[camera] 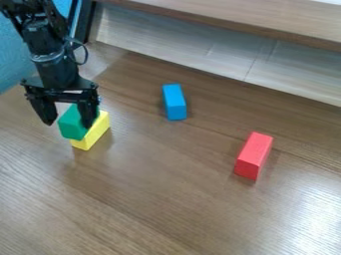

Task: Remove the green rectangle block from the yellow rectangle block

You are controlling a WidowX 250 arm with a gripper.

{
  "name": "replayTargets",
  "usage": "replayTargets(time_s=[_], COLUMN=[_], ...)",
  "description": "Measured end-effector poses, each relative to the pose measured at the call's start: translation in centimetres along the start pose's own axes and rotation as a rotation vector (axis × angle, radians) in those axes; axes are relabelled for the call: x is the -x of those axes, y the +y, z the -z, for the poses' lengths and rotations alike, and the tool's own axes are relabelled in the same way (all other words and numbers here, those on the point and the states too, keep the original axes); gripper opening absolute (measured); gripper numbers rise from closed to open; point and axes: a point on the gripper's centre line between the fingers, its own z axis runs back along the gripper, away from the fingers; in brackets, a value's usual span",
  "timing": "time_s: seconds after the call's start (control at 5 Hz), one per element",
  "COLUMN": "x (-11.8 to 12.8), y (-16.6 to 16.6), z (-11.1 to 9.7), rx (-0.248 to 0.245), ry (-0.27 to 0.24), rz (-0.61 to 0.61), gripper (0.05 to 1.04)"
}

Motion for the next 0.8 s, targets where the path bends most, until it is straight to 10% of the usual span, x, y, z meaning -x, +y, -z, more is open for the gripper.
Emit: replayTargets(time_s=[0.4, 0.6, 0.8], x=[0.1, 0.5, -0.2], y=[0.1, -0.5, -1.8], z=[1.3, 1.4, -1.5], rx=[-0.005, 0.032, 0.052], ry=[0.013, 0.0, -0.08], rz=[-0.026, -0.007, 0.036], gripper=[0.961, 0.655, 0.6])
